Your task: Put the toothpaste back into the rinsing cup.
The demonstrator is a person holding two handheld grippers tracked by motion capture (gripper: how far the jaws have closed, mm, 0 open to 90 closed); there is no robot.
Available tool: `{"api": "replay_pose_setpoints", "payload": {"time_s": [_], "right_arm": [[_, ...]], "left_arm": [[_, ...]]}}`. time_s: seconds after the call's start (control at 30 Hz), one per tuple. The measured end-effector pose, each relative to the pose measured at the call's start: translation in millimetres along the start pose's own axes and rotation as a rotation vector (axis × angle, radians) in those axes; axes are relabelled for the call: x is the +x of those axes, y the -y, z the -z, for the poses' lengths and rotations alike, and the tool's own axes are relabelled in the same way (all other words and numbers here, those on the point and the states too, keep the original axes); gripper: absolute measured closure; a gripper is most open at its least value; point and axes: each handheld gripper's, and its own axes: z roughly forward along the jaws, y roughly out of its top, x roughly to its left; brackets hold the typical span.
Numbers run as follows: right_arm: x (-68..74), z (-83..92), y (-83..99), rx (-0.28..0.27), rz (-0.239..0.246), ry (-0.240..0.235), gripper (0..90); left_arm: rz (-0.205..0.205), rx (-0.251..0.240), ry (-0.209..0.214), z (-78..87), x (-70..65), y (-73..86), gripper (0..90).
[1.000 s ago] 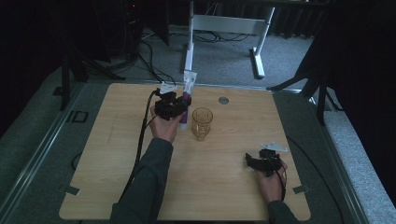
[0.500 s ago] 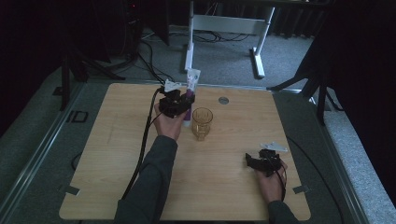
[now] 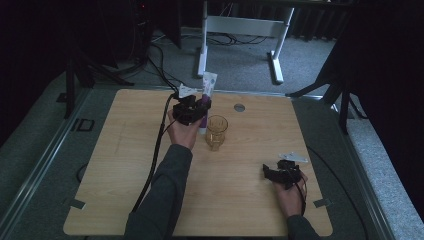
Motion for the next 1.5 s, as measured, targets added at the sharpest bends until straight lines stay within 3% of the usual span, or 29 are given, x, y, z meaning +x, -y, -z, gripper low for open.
{"api": "replay_pose_setpoints", "payload": {"time_s": [0.7,0.93,1.5], "right_arm": [[-0.2,0.0,0.0,-0.001,0.003,0.0,20.9],[-0.1,0.0,0.0,0.0,0.002,0.0,20.9],[0.1,0.1,0.0,0.0,0.0,-0.001,20.9]], "left_arm": [[0.014,-0.004,-0.003,-3.9,3.2,-1.0,71.5],[0.001,0.004,-0.009,-6.7,2.8,-4.2,71.5],[0.017,0.004,0.004,-20.2,-0.3,-6.1,71.3]]}}
